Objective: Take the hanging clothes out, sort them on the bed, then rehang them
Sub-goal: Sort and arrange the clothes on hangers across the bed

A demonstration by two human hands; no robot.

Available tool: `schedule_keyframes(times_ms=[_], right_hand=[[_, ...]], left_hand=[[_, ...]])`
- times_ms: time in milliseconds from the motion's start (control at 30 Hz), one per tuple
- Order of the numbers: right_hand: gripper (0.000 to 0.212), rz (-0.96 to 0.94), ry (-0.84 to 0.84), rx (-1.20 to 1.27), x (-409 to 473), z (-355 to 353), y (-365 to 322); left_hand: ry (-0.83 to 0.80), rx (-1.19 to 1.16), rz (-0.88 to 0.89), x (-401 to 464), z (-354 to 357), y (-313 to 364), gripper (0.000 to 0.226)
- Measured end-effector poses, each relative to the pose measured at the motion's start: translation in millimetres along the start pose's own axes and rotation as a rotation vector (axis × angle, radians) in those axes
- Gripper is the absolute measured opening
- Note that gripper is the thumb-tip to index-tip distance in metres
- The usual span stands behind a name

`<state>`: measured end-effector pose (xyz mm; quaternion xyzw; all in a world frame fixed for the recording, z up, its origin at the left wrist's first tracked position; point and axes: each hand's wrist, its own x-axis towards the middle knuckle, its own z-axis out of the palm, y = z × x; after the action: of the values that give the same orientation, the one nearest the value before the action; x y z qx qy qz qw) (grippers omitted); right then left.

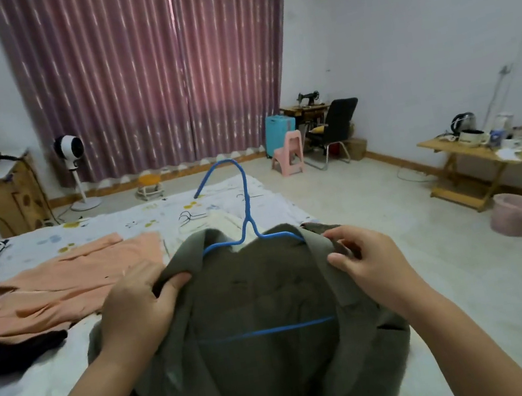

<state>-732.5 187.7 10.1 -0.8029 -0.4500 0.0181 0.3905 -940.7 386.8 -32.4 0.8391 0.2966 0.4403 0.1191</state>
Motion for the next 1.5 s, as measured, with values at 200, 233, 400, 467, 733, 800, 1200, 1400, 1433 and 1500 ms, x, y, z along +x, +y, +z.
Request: schedule_keyframes(times_ms=[200, 233, 400, 467, 733, 800, 1200, 1400, 1433, 1500], right_hand=[[0.015, 0.133, 0.156, -0.052, -12.5, -34.2, 59.1], [0.014, 0.157, 0.171, -0.069, -10.9, -38.3, 69.3], [0.011, 0.252, 0.229, -0.143, 8.3, -56.5, 114.5], [0.011, 0.276, 0.236, -0.152, 22.6, -63.4, 131.3], [0.013, 0.349, 0.244, -0.219, 101.5, -87.3, 211.0], [0.013, 0.372, 0.231, -0.234, 118.6, -91.1, 232.4], [0.011, 0.38, 0.115, -0.271, 239.4, -106.8, 354.4], [0.01, 0.309, 0.059, -0.219, 323.0, -123.6, 426.2], [0.01, 0.298, 0.046, -0.218, 338.0, -126.0, 436.1], [0.012, 0.269, 0.014, -0.225, 368.0, -128.0, 453.1]], left_hand=[[-0.134, -0.152, 0.003, -3.6, 63.1, 53.1, 0.034], [-0.158, -0.17, 0.004, -2.2, 75.8, 58.5, 0.037], [-0.262, -0.186, -0.016, 10.8, 139.2, 78.5, 0.037], [-0.282, -0.199, -0.003, 19.8, 165.3, 85.6, 0.043], [-0.379, -0.241, -0.014, 79.1, 271.2, 109.1, 0.047], [-0.412, -0.235, -0.017, 91.2, 296.1, 113.4, 0.047], [-0.536, -0.181, -0.116, 147.1, 430.7, 133.8, 0.043], [-0.497, -0.12, -0.211, 187.8, 498.4, 163.2, 0.046], [-0.489, -0.116, -0.23, 194.2, 507.8, 167.7, 0.046], [-0.475, -0.115, -0.269, 205.3, 524.4, 173.1, 0.046]])
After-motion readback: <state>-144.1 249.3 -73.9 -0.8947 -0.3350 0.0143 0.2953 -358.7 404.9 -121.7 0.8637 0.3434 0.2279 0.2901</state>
